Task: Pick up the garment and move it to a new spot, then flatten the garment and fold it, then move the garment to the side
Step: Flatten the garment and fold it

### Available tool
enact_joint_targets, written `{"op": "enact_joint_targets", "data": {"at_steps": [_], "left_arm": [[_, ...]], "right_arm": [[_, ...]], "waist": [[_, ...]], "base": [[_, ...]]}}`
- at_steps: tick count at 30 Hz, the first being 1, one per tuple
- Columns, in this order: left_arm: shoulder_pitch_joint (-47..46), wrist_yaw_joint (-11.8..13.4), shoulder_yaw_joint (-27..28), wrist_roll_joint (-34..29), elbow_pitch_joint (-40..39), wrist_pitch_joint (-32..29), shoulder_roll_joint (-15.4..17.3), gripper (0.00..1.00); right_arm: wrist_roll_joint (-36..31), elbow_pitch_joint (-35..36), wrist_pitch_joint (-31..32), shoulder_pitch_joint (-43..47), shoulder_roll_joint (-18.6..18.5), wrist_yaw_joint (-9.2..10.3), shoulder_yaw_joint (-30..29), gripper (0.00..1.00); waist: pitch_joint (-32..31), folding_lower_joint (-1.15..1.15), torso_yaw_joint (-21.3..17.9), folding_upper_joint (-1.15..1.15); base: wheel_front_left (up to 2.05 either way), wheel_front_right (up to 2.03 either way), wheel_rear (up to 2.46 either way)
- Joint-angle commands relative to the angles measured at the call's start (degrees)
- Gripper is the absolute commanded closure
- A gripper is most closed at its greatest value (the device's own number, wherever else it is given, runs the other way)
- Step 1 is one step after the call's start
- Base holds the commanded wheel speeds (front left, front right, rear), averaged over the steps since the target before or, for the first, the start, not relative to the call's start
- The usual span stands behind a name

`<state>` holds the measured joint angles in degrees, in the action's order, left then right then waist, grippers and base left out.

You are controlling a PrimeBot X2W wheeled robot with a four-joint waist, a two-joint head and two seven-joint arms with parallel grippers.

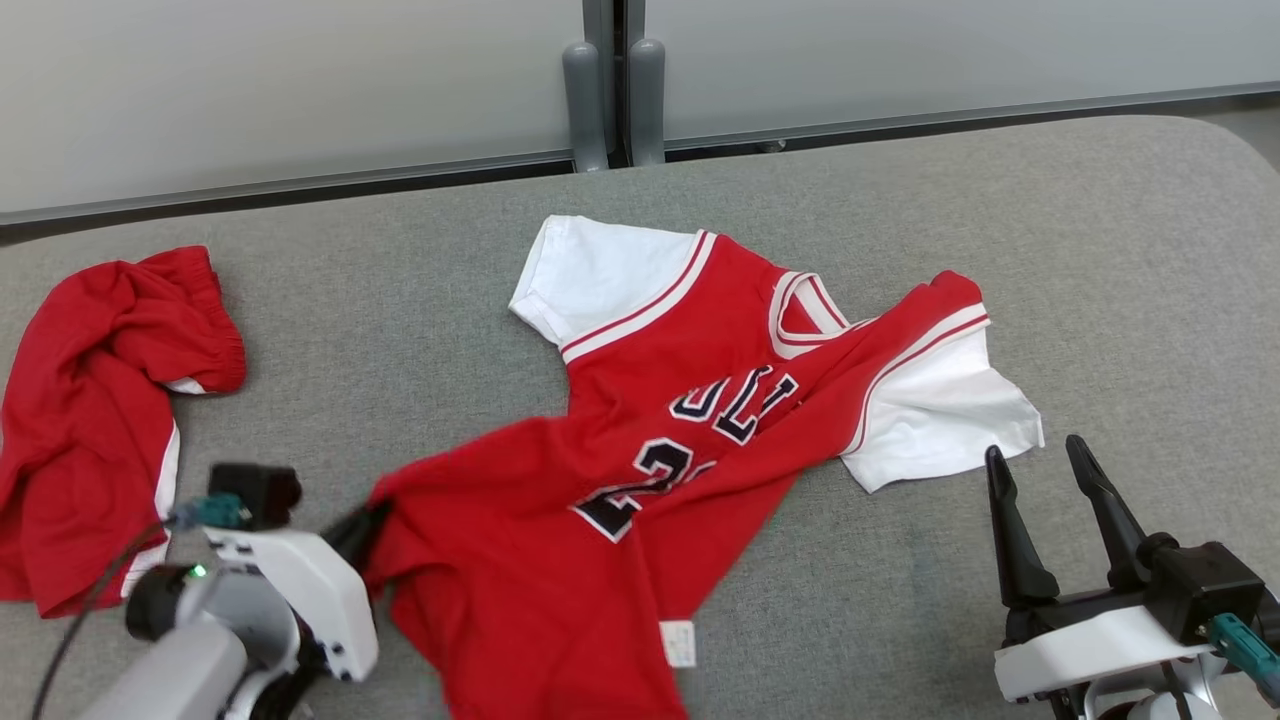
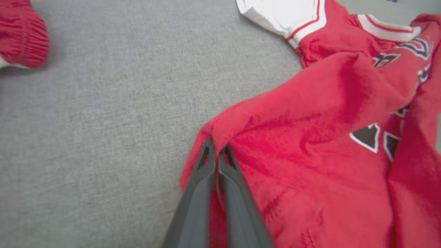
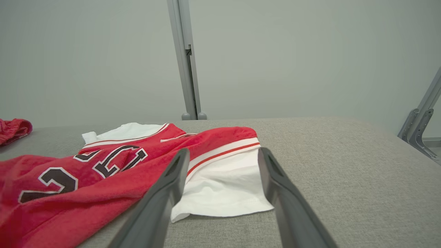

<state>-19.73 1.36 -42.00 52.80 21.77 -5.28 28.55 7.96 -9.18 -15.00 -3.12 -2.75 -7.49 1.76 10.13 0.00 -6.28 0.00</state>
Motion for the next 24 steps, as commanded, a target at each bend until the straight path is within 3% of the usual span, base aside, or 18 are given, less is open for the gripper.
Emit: {"op": "enact_joint_targets", "data": {"at_steps": [1,11,15,16,17,24], "left_arm": [[-2.0,1.1,1.1,-0.6,0.6,0.8,0.6,1.0],[-13.6,4.8,3.6,-5.8,12.7,6.7,0.2,1.0],[-15.1,3.7,3.9,-5.6,16.7,8.9,-1.0,0.98],[-15.3,3.4,3.7,-5.8,17.7,9.6,-1.6,0.63],[-15.2,3.1,3.6,-5.8,18.6,10.1,-2.2,0.02],[-10.6,2.1,3.1,-5.0,18.7,14.8,-5.1,0.0]], "right_arm": [[0.3,0.1,-0.3,-0.8,-0.3,-0.01,0.0,0.0],[-0.3,-0.6,-0.3,-1.9,-0.3,-0.01,1.8,0.0],[-0.4,-0.7,-0.3,-1.7,-0.3,-0.01,1.7,0.0],[-0.4,-0.7,-0.3,-1.5,-0.3,-0.01,1.5,0.0],[-0.3,-0.7,-0.3,-1.3,-0.3,-0.01,1.4,0.0],[0.3,-0.6,-0.3,0.6,-0.3,-0.01,0.0,0.0]], "waist": [[0.1,0.0,0.1,0.0],[0.7,0.0,-2.1,0.0],[0.6,0.0,-2.9,0.0],[0.5,0.0,-3.0,0.0],[0.4,0.0,-3.1,0.0],[-1.7,0.0,-2.7,0.0]], "base": [[0.0,0.0,0.0],[0.0,0.0,0.0],[0.0,0.0,0.0],[0.0,0.0,0.0],[0.0,0.0,0.0],[0.0,0.0,0.0]]}}
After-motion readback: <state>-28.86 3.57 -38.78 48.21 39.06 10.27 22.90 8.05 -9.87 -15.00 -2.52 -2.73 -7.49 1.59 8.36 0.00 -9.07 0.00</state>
